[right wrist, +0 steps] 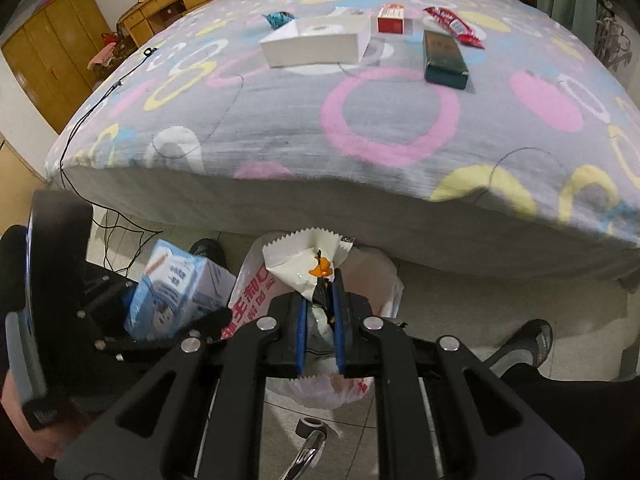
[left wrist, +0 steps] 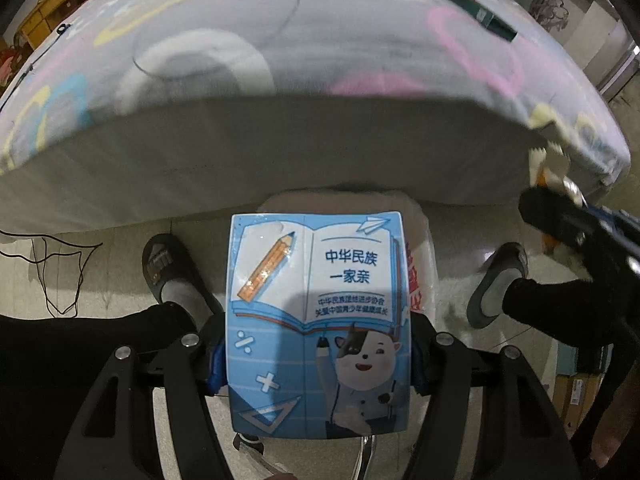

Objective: Collect trash
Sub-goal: 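Open the right tool and left tool to drop both items into the bag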

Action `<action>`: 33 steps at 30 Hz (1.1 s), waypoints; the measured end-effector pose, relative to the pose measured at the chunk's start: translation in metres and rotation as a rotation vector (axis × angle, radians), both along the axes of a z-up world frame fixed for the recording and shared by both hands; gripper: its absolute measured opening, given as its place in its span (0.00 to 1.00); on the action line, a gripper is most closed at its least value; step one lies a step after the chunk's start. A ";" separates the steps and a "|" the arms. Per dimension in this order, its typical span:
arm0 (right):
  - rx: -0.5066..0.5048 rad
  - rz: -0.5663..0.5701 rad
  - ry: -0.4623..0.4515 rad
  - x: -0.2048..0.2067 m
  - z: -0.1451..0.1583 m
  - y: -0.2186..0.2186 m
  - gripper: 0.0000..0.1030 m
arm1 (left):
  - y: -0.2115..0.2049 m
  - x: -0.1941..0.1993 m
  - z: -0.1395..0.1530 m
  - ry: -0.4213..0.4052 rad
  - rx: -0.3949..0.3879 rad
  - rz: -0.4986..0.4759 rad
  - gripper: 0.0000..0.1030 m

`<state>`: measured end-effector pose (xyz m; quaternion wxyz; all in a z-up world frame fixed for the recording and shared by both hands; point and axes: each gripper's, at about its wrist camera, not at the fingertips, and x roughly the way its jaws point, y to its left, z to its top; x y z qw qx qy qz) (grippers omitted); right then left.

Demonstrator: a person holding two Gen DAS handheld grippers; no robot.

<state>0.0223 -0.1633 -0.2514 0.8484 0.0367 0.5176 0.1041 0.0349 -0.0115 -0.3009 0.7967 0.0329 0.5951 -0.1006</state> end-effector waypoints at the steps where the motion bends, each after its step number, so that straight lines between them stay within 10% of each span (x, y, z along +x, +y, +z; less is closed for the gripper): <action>1: 0.003 -0.001 0.007 0.002 -0.004 0.000 0.11 | -0.002 0.000 -0.003 0.001 0.003 -0.001 0.61; 27: 0.042 -0.017 0.182 0.027 -0.057 0.009 0.12 | -0.006 0.008 -0.052 0.111 -0.001 0.028 0.62; 29: 0.048 -0.022 0.184 0.026 -0.062 0.009 0.20 | -0.005 0.009 -0.053 0.117 -0.003 0.027 0.62; 33: 0.085 -0.052 0.192 0.030 -0.068 0.002 0.67 | -0.005 0.009 -0.055 0.119 -0.008 0.021 0.79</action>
